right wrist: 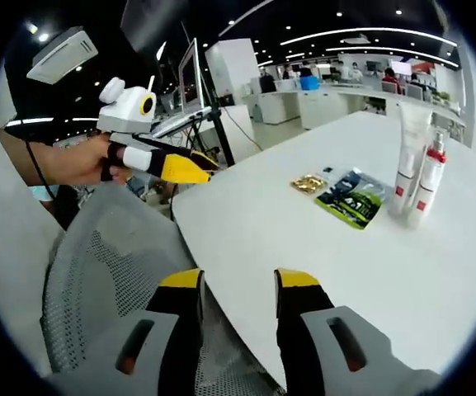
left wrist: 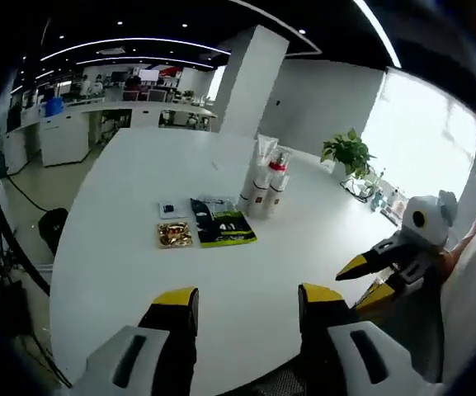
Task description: Arrange the skincare products in the storage area until every visible bottle or jar stands upright without overlapping.
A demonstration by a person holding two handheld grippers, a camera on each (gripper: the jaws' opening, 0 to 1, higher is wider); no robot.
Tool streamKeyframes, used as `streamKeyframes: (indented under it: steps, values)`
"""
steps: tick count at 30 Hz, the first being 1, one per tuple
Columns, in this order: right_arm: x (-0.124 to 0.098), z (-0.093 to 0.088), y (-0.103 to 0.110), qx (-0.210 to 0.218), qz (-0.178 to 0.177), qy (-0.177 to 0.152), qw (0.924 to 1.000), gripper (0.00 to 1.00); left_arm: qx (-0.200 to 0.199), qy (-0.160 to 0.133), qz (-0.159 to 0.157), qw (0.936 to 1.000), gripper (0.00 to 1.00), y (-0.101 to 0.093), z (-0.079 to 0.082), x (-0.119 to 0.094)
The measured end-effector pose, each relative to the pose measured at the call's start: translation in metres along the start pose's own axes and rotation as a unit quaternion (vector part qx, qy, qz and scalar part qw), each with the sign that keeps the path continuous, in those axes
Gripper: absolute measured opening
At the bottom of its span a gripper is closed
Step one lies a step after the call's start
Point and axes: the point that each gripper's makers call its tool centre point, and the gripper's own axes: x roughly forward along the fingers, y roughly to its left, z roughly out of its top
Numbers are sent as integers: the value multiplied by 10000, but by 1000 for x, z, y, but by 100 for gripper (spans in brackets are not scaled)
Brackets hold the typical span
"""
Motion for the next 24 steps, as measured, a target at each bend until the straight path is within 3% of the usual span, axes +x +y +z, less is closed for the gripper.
streamKeyframes:
  steps: [2, 4, 5, 7, 10, 12, 16, 19, 21, 24]
  values:
    - [-1, 3, -1, -84, -70, -55, 9999, 39, 115, -254, 163, 9995, 59, 0, 0, -6]
    - [-1, 5, 1, -156, -84, -92, 9998, 42, 115, -298, 271, 9991, 65, 0, -4, -11]
    - [-1, 5, 2, -199, -97, -98, 9997, 44, 353, -234, 418, 9982, 66, 2, -5, -13]
    - [-1, 8, 3, -313, -109, -138, 9994, 46, 891, -375, 448, 9943, 66, 0, 1, -13]
    - [-2, 11, 5, -434, -122, -188, 9988, 50, 785, -425, 371, 9953, 67, -6, -4, -9]
    - [-2, 11, 5, -497, -159, -207, 9984, 51, 920, -444, 459, 9937, 67, -5, -6, -4]
    - [-4, 14, 0, -514, -278, -284, 9979, 54, 1076, -513, 287, 9925, 70, -18, -10, 7]
    - [-7, 14, -5, -466, -371, -323, 9977, 56, 1344, -425, 487, 9888, 70, -13, -13, 6]
    - [-7, 15, -6, -399, -405, -377, 9977, 58, 1312, -515, 578, 9883, 71, -9, -9, 4]
    - [-8, 20, -9, -486, -513, -484, 9963, 61, 1384, -982, 811, 9821, 71, -1, 9, 0]
